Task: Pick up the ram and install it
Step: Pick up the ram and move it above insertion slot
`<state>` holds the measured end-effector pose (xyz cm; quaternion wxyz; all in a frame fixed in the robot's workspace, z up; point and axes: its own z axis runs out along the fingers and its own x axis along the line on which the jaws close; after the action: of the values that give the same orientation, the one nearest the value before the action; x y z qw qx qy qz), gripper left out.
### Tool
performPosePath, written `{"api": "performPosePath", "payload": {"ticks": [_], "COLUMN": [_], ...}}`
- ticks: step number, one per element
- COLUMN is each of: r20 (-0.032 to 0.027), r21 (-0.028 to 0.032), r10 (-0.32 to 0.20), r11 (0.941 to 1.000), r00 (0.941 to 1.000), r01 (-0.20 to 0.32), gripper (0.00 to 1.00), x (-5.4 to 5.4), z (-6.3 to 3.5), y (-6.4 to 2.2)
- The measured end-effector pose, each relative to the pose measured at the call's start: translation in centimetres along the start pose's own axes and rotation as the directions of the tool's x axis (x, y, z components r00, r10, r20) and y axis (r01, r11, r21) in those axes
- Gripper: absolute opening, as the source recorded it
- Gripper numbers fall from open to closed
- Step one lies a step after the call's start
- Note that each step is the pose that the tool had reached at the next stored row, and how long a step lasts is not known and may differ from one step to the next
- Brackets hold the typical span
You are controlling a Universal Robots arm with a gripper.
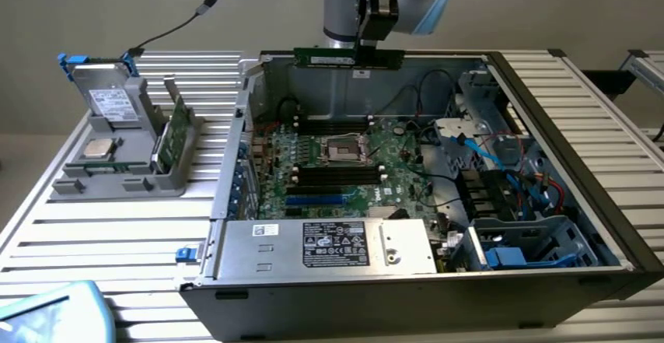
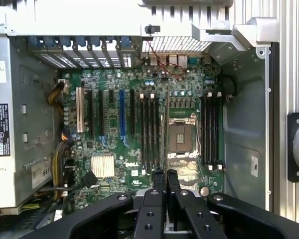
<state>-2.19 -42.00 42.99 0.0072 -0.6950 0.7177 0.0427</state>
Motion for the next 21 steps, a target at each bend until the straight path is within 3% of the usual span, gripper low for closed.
{"api": "performPosePath", "payload": {"ticks": [2,4,14,21], "r20": [-0.014,-0.0231,-0.0252,-0.0256], "r21": [-0.0011,-0.0026,-0.0049,-0.0059], "r10": [0.002,0.003,-0.018,-0.024], "r11": [1.0,1.0,0.9998,0.9997], "r00": [0.9999,0.9997,0.9995,0.9994], "r01": [-0.002,-0.003,0.018,0.024], "gripper": [0.13,0.13,0.13,0.13], "x": [0.0,-0.1,-0.3,-0.3], "z": [0.07,0.2,1.59,1.65], "y": [-0.06,-0.14,-0.24,-0.24]}}
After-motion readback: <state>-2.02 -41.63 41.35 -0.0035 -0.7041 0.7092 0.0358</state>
